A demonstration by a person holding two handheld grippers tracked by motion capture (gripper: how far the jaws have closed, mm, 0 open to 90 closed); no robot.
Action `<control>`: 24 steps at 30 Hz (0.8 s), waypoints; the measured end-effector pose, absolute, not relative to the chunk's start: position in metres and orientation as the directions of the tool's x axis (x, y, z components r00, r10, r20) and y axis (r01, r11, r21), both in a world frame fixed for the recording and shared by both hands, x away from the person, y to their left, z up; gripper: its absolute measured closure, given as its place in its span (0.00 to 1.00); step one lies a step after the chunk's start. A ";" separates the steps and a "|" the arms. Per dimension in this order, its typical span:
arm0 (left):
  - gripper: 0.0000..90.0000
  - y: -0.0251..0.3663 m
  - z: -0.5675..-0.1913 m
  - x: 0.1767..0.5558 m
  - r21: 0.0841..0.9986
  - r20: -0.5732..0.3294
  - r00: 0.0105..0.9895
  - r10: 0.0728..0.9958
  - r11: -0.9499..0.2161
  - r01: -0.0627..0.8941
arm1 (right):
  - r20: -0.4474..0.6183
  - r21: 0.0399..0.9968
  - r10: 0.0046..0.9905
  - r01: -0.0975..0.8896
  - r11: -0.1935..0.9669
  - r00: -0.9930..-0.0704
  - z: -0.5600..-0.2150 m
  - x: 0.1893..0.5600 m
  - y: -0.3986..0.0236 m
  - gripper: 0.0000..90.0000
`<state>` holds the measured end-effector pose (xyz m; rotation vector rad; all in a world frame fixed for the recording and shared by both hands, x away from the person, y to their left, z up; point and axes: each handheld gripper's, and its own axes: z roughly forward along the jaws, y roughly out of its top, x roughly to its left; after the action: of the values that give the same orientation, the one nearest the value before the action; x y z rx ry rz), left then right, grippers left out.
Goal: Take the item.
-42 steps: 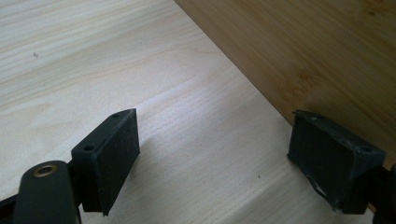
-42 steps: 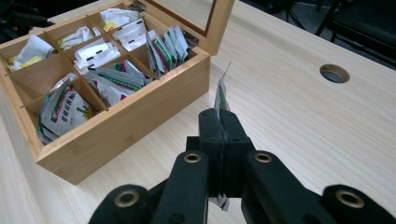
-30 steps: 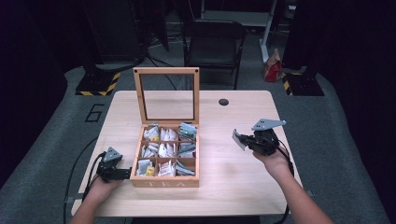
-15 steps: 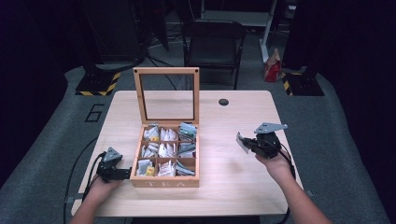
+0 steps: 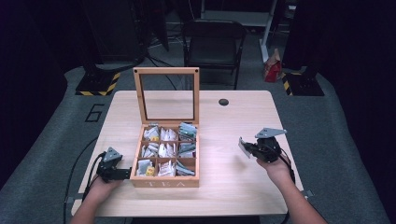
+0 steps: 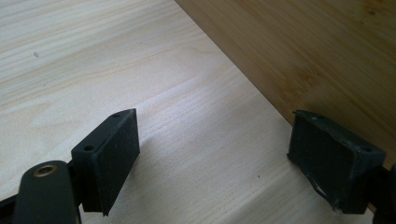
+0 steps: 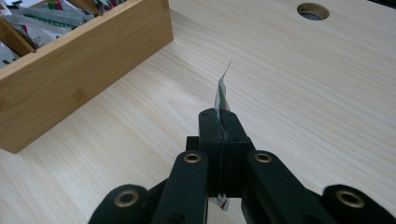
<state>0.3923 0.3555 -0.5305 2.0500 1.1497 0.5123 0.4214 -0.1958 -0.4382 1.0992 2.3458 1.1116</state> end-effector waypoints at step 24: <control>0.18 0.355 -0.530 0.392 0.750 -0.005 0.522 0.853 -0.343 0.566 | 0.017 0.738 0.750 0.514 0.437 -0.662 -0.471 0.413 -0.190 1.00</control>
<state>0.3923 0.3555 -0.5305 2.0493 1.1507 0.5130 0.4132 -0.1903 -0.4705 1.0846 2.3799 1.0605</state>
